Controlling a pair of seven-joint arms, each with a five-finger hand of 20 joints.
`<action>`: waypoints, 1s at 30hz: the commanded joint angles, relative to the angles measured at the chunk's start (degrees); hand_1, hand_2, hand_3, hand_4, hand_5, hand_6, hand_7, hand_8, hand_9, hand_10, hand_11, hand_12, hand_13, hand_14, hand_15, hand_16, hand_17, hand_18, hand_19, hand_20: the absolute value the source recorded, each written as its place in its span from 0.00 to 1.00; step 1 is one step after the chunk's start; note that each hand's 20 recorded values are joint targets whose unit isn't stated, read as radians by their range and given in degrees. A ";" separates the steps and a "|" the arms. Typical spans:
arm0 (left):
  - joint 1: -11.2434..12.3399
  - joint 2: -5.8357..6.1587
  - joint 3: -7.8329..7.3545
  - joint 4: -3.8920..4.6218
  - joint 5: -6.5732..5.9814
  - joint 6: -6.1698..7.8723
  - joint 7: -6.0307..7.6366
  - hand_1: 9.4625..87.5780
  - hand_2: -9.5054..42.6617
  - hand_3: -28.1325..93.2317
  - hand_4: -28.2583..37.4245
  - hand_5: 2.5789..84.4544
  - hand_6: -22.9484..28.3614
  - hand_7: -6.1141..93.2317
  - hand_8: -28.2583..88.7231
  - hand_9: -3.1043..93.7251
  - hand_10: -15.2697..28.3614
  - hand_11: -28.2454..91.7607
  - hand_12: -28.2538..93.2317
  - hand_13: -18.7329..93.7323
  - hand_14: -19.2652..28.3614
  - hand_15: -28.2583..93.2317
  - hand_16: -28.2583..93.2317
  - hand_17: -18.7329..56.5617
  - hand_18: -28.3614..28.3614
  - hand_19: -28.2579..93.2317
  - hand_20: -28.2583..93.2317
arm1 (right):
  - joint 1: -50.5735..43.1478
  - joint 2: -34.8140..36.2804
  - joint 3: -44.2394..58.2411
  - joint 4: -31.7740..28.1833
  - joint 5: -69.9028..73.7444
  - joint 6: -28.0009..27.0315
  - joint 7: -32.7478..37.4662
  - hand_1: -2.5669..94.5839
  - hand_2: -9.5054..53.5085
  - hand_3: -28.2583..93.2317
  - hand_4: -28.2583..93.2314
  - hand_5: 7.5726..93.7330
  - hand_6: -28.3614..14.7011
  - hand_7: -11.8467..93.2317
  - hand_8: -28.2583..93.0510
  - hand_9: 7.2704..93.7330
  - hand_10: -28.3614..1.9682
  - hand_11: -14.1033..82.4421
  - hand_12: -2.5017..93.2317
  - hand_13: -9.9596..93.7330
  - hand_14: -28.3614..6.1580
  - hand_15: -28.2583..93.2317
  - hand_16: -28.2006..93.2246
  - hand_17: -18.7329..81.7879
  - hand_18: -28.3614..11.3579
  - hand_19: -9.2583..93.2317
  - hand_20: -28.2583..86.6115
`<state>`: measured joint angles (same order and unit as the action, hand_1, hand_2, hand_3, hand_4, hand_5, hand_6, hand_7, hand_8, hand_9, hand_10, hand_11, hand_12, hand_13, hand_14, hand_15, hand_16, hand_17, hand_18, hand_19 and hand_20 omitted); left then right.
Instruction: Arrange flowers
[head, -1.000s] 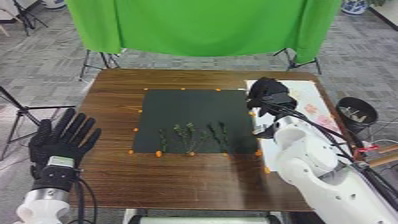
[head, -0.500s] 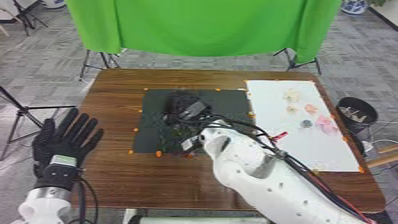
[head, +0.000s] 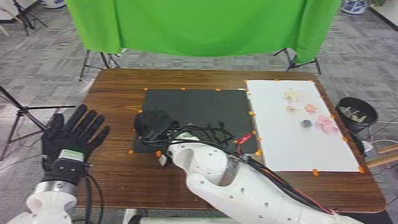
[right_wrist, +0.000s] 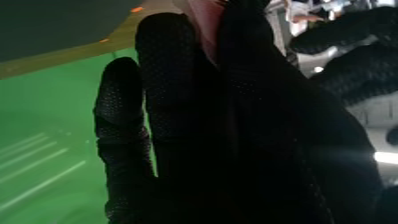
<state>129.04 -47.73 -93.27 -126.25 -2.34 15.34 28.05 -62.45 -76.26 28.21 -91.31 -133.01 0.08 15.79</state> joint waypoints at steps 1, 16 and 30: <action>-0.45 0.41 0.44 -0.02 -0.50 1.67 -0.11 0.21 0.44 0.82 0.00 0.43 0.63 0.20 0.16 0.35 0.72 0.40 0.33 0.35 0.74 0.52 0.18 0.13 0.76 0.54 0.30 | 0.39 -1.94 -0.44 2.24 -3.41 -2.57 2.67 0.64 0.00 0.82 0.00 0.77 0.70 0.42 0.22 0.91 0.70 0.21 0.41 0.82 0.70 0.58 0.57 0.53 0.21 0.83 0.55; -0.18 0.12 0.02 -0.14 -1.14 2.87 0.25 0.21 0.44 0.83 0.00 0.43 0.64 0.20 0.16 0.35 0.72 0.40 0.32 0.34 0.73 0.53 0.17 0.13 0.76 0.54 0.30 | -1.55 -2.15 0.61 1.38 -9.69 -5.78 0.95 0.65 0.00 0.78 0.00 0.68 0.69 0.39 0.20 0.76 0.63 0.28 0.28 0.79 0.73 0.57 0.57 0.52 0.20 0.82 0.54; 1.19 -0.27 -0.82 -0.35 -1.70 3.05 1.00 0.21 0.44 0.83 0.00 0.43 0.64 0.21 0.16 0.35 0.72 0.40 0.32 0.34 0.73 0.53 0.17 0.13 0.76 0.54 0.30 | -2.09 -2.02 0.81 0.80 -11.67 -8.25 4.04 0.65 0.00 0.79 0.00 0.60 0.67 0.37 0.10 0.61 0.52 0.30 0.19 0.76 0.71 0.60 0.56 0.51 0.19 0.82 0.53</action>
<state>129.02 -47.54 -93.46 -126.33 -3.52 17.71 28.53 -64.56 -77.99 28.81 -89.83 -142.86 -7.24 18.39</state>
